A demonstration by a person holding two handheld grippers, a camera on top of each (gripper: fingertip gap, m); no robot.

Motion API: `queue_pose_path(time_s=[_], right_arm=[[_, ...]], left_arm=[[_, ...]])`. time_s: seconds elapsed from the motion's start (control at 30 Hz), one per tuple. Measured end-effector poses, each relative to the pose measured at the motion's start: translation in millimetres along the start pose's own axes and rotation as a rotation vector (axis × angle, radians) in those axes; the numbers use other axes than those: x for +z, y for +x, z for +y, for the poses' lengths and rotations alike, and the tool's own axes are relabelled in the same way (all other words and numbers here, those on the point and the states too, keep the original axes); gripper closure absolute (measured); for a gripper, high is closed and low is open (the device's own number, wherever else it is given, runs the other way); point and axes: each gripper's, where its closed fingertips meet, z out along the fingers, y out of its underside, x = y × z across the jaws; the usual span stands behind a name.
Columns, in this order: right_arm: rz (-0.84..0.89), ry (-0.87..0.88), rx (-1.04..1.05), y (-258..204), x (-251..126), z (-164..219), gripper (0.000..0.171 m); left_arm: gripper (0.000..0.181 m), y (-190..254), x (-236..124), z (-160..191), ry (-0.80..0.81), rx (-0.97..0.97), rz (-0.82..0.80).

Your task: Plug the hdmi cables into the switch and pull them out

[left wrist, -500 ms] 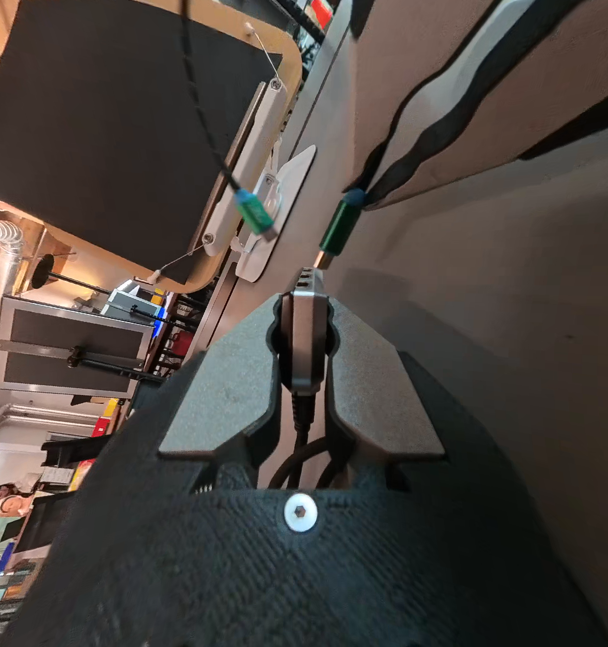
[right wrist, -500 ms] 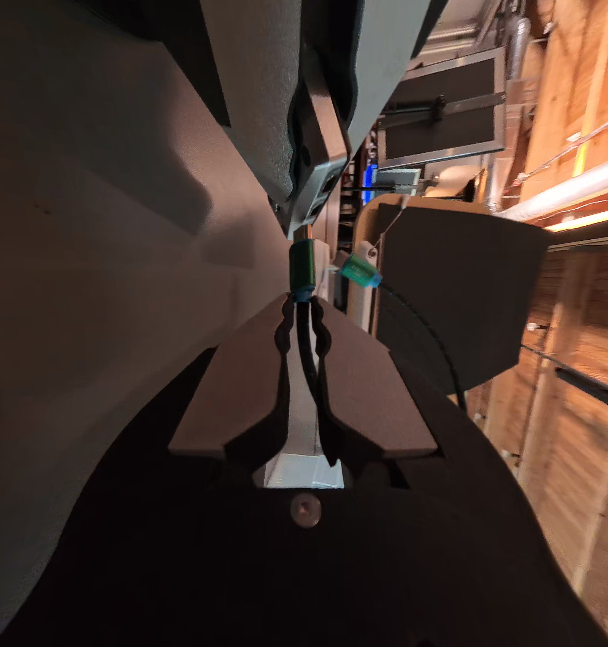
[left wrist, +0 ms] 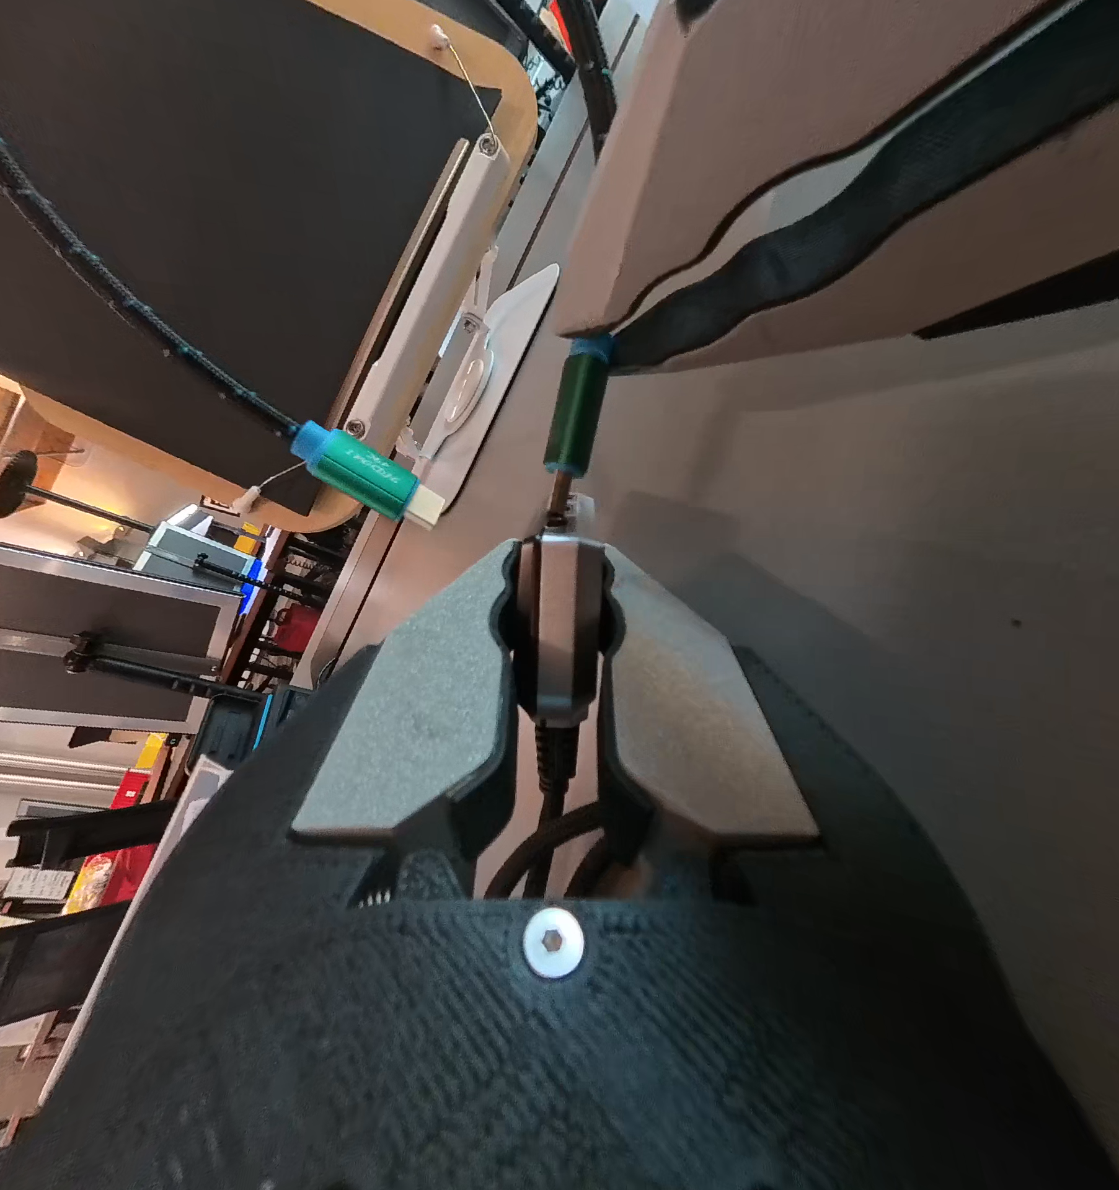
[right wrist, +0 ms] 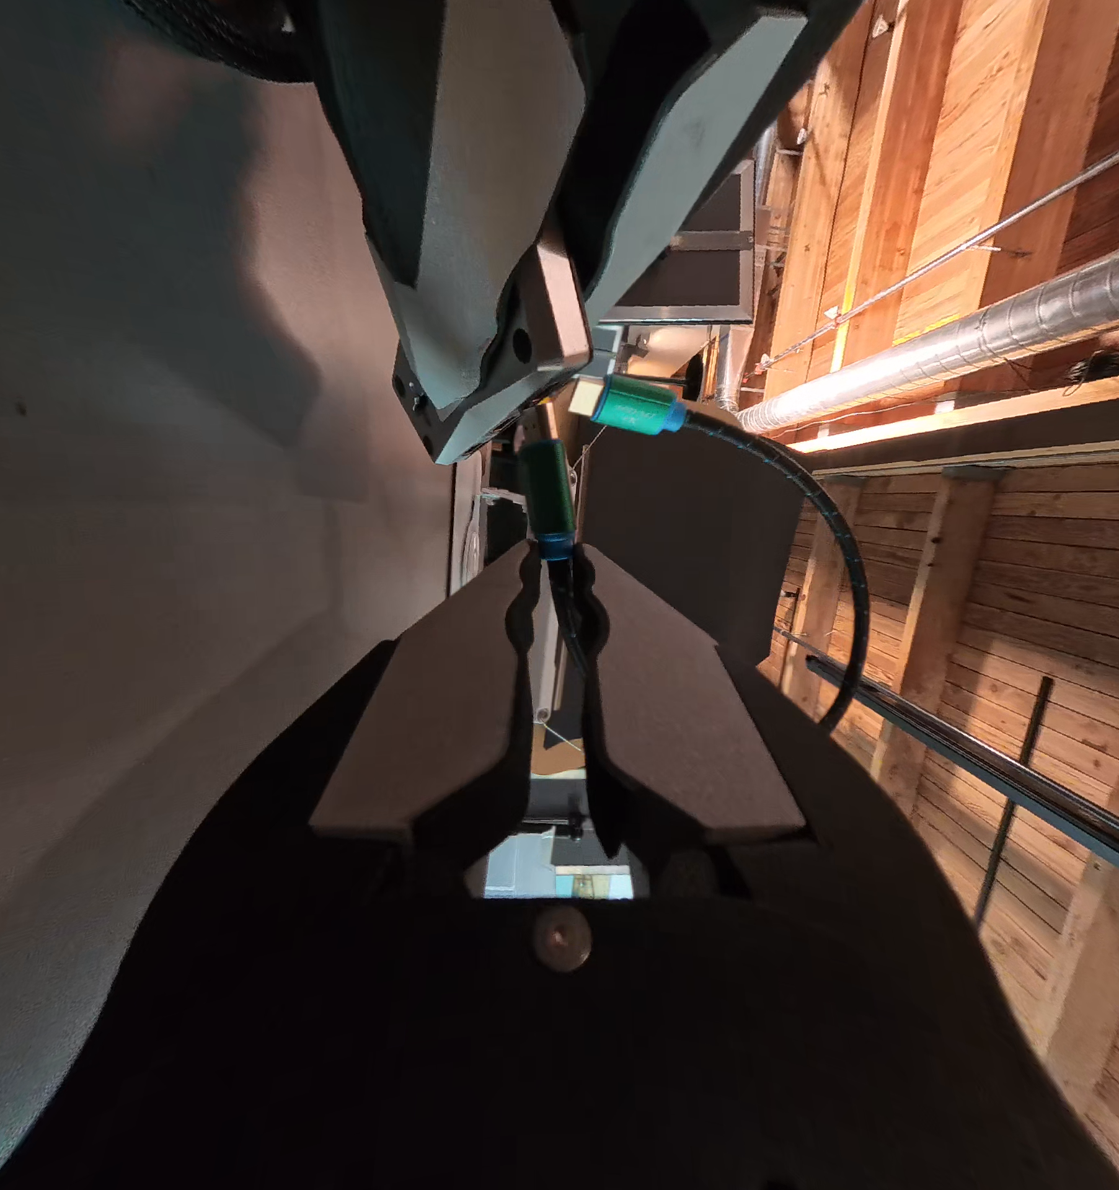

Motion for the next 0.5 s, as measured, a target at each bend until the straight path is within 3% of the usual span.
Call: queue_pose_path(time_s=[0.5], right_arm=[[0.088, 0.036, -0.112, 3.1, -4.1, -8.3, 0.165]], left_arm=[[0.162, 0.2, 0.5, 5.2, -0.026, -0.059, 0.02]])
